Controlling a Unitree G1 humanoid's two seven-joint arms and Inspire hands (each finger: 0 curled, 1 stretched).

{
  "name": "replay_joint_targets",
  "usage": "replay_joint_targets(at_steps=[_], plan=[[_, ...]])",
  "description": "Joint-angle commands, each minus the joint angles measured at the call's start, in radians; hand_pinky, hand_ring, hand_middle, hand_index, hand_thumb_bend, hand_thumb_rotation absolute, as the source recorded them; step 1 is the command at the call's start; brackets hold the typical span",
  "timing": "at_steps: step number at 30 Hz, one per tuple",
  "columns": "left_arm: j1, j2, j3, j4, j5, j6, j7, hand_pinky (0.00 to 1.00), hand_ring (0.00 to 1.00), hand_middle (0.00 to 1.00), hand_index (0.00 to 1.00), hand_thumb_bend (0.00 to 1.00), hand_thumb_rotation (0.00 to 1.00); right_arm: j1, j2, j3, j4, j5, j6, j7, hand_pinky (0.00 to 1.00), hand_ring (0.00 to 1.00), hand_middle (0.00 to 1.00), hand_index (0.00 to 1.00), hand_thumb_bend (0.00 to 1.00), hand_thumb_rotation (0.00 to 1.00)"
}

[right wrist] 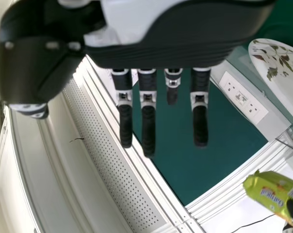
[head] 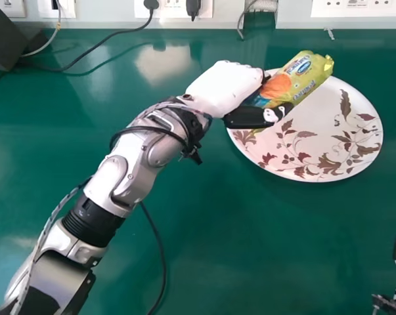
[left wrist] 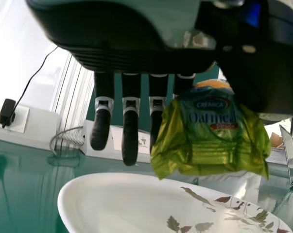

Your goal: Pick up biscuit and place it in the plate

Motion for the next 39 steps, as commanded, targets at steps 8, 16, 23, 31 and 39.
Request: replay_joint_targets(at_steps=[8,16,23,31,39], plan=[[-0.063,-0.031,-0.043,0.073,0.018,0.021,-0.005,0.24,0.37,0.47,0.54,0.51,0.0,0.0,0.04,-0.006,0.001,0.0,-0.003,-0.002,0.45,0.53,0.58,0.64,0.8,0.06],[-0.11,-0.049,-0.084,0.168,0.041,0.017,0.017,0.25,0.37,0.47,0.55,0.51,0.0,0.004,0.042,-0.007,-0.008,-0.005,-0.004,-0.01,0.45,0.52,0.58,0.63,0.77,0.06],[-0.14,-0.065,-0.106,0.234,0.045,0.0,0.036,0.25,0.37,0.47,0.55,0.51,0.0,0.011,0.045,0.002,-0.028,-0.013,0.0,-0.027,0.46,0.53,0.58,0.63,0.77,0.02],[-0.181,-0.085,-0.137,0.318,0.054,-0.007,0.056,0.25,0.37,0.47,0.55,0.51,0.0,0.007,0.044,-0.002,-0.028,-0.032,-0.01,-0.045,0.47,0.55,0.6,0.63,0.8,0.03],[-0.232,-0.119,-0.177,0.447,0.073,-0.02,0.104,0.25,0.37,0.46,0.55,0.5,0.0,0.009,0.045,-0.009,-0.037,-0.068,-0.022,-0.07,0.5,0.58,0.63,0.64,0.81,0.05]])
